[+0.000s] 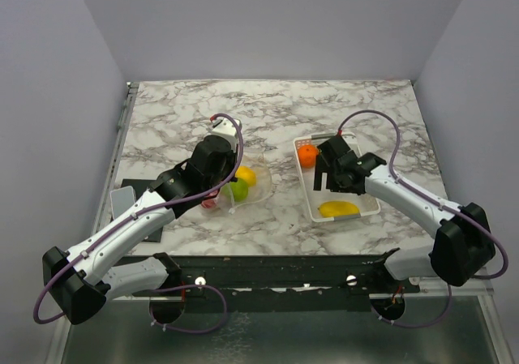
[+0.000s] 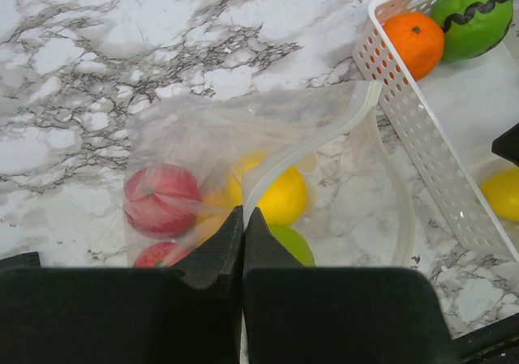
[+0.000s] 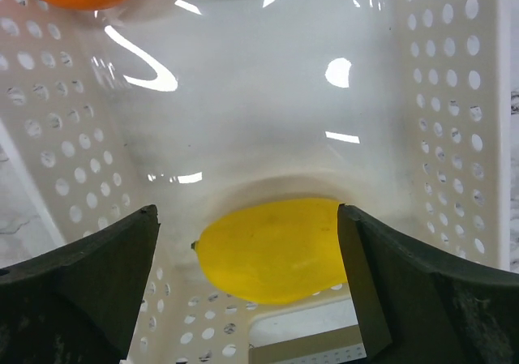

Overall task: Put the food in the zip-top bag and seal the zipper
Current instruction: Pick up the fake fruit from the bin.

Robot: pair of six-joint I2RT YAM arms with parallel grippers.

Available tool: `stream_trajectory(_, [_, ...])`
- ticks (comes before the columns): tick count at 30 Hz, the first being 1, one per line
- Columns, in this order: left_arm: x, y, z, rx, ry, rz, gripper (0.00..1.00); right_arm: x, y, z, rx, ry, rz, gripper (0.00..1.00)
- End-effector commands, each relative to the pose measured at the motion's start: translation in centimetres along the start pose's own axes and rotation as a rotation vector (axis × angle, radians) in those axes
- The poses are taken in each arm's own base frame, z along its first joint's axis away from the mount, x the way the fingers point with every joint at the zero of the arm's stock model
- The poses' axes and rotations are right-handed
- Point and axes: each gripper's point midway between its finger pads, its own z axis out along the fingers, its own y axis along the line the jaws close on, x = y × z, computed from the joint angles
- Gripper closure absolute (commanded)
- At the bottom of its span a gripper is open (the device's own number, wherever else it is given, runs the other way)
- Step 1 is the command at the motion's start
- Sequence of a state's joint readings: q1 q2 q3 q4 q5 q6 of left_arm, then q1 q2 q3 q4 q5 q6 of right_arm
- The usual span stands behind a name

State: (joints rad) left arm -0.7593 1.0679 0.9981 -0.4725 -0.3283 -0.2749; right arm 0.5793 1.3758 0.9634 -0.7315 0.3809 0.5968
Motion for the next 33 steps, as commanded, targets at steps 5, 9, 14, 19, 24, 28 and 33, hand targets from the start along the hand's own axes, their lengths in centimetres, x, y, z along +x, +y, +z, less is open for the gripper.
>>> stream_trajectory(5, [-0.1, -0.2, -0.3, 0.019, -0.01, -0.002, 1.0, 0.8, 0.1, -3.3, -0.108, 0.021, 0.023, 0.04])
stream_trajectory(9, [-0.1, -0.4, -0.2, 0.027, -0.008, -0.002, 1.0, 1.4, -0.7, -4.1, -0.093, 0.027, 0.073, 0.04])
stream_trajectory(14, [-0.2, -0.5, -0.4, 0.033, -0.01, -0.003, 1.0, 2.3, -1.1, -4.3, -0.07, 0.04, 0.211, 0.06])
stream_trajectory(19, [-0.4, -0.5, -0.6, 0.039, -0.018, -0.009, 1.0, 2.8, -1.4, -4.4, -0.008, 0.07, 0.411, 0.09])
stream_trajectory(24, [-0.4, -0.5, -0.7, 0.043, -0.021, -0.011, 1.0, 2.9, -1.6, -4.3, 0.05, 0.08, 0.55, 0.1])
stream_trajectory(28, [-0.5, -0.5, -0.8, 0.043, -0.025, -0.014, 1.0, 3.8, -2.3, -3.8, 0.149, 0.123, 0.598, 0.1])
stream_trajectory(33, [-0.5, -0.5, -0.9, 0.044, -0.028, -0.015, 1.0, 4.5, -2.8, -3.0, 0.269, 0.179, 0.58, 0.1])
